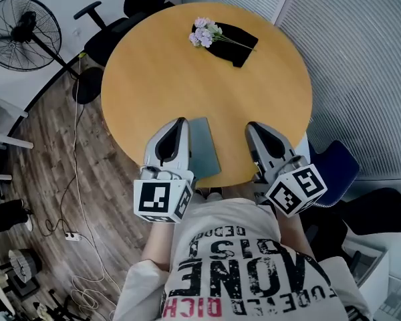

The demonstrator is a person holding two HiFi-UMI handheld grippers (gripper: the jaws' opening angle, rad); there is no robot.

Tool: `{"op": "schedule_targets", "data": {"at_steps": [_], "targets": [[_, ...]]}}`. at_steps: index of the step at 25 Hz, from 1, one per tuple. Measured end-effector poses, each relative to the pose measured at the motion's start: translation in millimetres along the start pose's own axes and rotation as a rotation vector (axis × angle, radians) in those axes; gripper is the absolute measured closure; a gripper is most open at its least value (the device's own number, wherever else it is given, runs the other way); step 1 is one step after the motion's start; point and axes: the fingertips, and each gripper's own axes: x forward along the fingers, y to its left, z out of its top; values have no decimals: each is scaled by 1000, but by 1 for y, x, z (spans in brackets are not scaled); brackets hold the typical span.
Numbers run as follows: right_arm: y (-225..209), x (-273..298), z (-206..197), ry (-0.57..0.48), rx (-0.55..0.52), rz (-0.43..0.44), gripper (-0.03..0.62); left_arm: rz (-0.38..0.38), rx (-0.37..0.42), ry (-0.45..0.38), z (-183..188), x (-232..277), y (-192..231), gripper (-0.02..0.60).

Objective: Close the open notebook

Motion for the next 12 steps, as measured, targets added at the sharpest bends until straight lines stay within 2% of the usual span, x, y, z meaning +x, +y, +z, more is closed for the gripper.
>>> {"op": "schedule_targets", "data": {"at_steps": [12], "targets": [[45, 13, 12, -23, -56, -31, 582, -17, 55, 22, 13, -27, 21, 571]]}}
